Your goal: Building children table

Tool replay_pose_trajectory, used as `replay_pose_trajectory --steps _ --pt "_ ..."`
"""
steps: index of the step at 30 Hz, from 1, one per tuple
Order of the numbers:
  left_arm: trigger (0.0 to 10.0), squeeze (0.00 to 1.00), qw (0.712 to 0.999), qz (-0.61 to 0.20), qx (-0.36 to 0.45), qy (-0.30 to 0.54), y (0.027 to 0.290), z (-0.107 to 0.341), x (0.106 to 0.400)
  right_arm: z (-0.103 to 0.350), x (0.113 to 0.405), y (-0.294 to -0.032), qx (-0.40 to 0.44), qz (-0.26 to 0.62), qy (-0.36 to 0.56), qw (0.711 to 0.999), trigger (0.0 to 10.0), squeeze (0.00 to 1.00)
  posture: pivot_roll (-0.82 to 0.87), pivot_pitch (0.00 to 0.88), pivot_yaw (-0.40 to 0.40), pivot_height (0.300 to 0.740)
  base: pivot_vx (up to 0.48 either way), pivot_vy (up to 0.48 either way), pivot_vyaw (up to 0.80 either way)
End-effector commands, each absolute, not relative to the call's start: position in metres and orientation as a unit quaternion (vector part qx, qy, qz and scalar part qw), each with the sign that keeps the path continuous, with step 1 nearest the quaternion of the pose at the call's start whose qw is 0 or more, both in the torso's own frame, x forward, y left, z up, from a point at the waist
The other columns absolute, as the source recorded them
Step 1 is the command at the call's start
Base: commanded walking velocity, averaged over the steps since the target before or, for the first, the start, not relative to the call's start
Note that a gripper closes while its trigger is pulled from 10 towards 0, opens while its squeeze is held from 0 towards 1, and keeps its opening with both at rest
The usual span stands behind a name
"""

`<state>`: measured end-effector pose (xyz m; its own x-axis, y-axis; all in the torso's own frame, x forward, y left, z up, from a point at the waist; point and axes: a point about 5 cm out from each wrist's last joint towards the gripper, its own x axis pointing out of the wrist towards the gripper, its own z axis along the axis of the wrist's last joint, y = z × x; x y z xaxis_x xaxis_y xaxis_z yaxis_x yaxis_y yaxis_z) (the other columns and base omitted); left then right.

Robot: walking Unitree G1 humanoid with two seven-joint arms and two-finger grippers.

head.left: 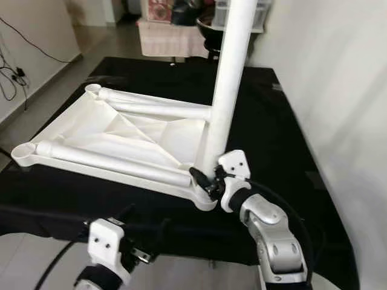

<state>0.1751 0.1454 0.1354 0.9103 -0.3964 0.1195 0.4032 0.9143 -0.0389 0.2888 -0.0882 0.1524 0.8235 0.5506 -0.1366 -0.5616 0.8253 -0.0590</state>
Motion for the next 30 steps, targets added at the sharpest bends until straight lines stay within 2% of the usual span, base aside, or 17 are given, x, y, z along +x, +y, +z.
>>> replay_pose_trajectory --steps 1,5,6,7,8,9,10,11,12,14,15,18,19,20,22,25,30 --pt "10.0 0.0 0.977 -0.21 -0.031 -0.038 0.147 0.13 0.175 0.122 0.287 -0.094 -0.051 0.284 0.132 0.948 0.0 0.0 -0.08 0.095 -0.04 0.74 0.0 0.0 0.0" --pt "10.0 0.0 0.977 -0.207 -0.028 -0.039 0.149 0.129 0.177 0.125 0.293 -0.094 -0.05 0.28 0.13 0.95 0.0 0.0 -0.07 0.089 -0.043 0.74 0.0 0.0 0.0" --pt "10.0 0.0 0.978 -0.202 -0.026 -0.04 0.15 0.129 0.178 0.128 0.298 -0.094 -0.049 0.28 0.129 0.95 2.9 0.0 -0.07 0.086 -0.047 0.74 0.0 0.0 0.0" --pt "10.0 0.0 0.979 -0.197 -0.024 -0.041 0.151 0.129 0.178 0.132 0.303 -0.094 -0.05 0.285 0.121 0.95 10.0 0.0 -0.06 0.085 -0.048 0.74 0.0 0.0 0.0" --pt "10.0 0.0 0.979 -0.197 -0.024 -0.041 0.151 0.129 0.178 0.132 0.303 -0.094 -0.05 0.285 0.121 0.95 10.0 0.0 -0.06 0.085 -0.048 0.74 0.0 0.0 0.0" --pt "10.0 0.0 0.98 -0.194 -0.023 -0.042 0.152 0.129 0.178 0.141 0.309 -0.089 -0.045 0.311 0.103 0.944 10.0 0.84 -0.06 0.082 -0.047 0.74 0.0 0.0 0.0" --pt "10.0 0.0 0.98 -0.193 -0.022 -0.043 0.152 0.13 0.178 0.148 0.313 -0.085 -0.036 0.335 0.087 0.937 10.0 1.0 -0.07 0.084 -0.048 0.74 0.0 0.0 0.0" --pt "10.0 0.0 0.98 -0.193 -0.022 -0.043 0.152 0.13 0.178 0.148 0.313 -0.085 -0.036 0.335 0.087 0.937 10.0 1.0 -0.07 0.084 -0.048 0.74 0.0 0.0 0.0" --pt "10.0 0.0 0.98 -0.193 -0.022 -0.044 0.152 0.13 0.179 0.156 0.315 -0.078 -0.025 0.39 0.067 0.918 10.0 1.0 -0.07 0.085 -0.047 0.74 0.0 0.0 0.0" --pt "10.0 0.0 0.98 -0.193 -0.022 -0.044 0.152 0.13 0.179 0.156 0.315 -0.078 -0.025 0.39 0.067 0.918 10.0 1.0 -0.07 0.085 -0.047 0.74 0.0 0.0 0.0" --pt "10.0 0.0 0.979 -0.196 -0.023 -0.044 0.151 0.13 0.179 0.164 0.317 -0.075 -0.019 0.448 0.045 0.893 10.0 1.0 -0.06 0.09 -0.046 0.74 0.0 0.0 0.0" --pt "10.0 0.0 0.979 -0.198 -0.024 -0.044 0.15 0.131 0.178 0.169 0.32 -0.076 -0.014 0.494 0.038 0.869 10.0 1.0 -0.06 0.095 -0.046 0.74 0.0 0.0 0.0" --pt "10.0 0.0 0.978 -0.2 -0.026 -0.044 0.148 0.131 0.177 0.173 0.318 -0.078 -0.033 0.538 0.038 0.841 10.0 1.0 -0.05 0.104 -0.049 0.74 0.0 0.0 0.0" --pt "10.0 0.0 0.978 -0.202 -0.028 -0.044 0.147 0.132 0.176 0.175 0.317 -0.08 -0.055 0.573 0.042 0.817 10.0 0.0 -0.05 0.112 -0.05 0.74 0.0 0.0 0.0" --pt "10.0 0.0 0.978 -0.204 -0.031 -0.045 0.144 0.134 0.173 0.18 0.32 -0.081 -0.086 0.633 0.051 0.768 10.0 0.0 -0.03 0.139 -0.058 0.74 0.0 0.0 0.0" --pt "10.0 0.0 0.977 -0.204 -0.033 -0.046 0.142 0.136 0.171 0.186 0.327 -0.079 -0.091 0.657 0.053 0.747 10.0 0.0 -0.03 0.157 -0.055 0.74 0.0 0.0 0.0" --pt "10.0 0.0 0.977 -0.204 -0.035 -0.047 0.14 0.137 0.168 0.191 0.333 -0.074 -0.087 0.671 0.05 0.735 10.0 0.0 -0.04 0.173 -0.057 0.74 0.0 0.0 0.0"
